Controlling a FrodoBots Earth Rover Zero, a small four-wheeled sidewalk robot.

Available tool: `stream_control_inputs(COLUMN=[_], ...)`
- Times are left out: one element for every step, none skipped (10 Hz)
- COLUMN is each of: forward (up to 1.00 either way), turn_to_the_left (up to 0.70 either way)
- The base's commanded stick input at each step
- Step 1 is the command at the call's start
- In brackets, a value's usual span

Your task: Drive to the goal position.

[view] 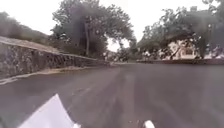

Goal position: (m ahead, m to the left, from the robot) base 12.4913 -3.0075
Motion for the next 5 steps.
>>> stream_control_inputs(forward=[0.5, 0.5, 0.5, 0.5, 0.5], turn_to_the_left=[0.0, 0.0, 0.0, 0.0, 0.0])
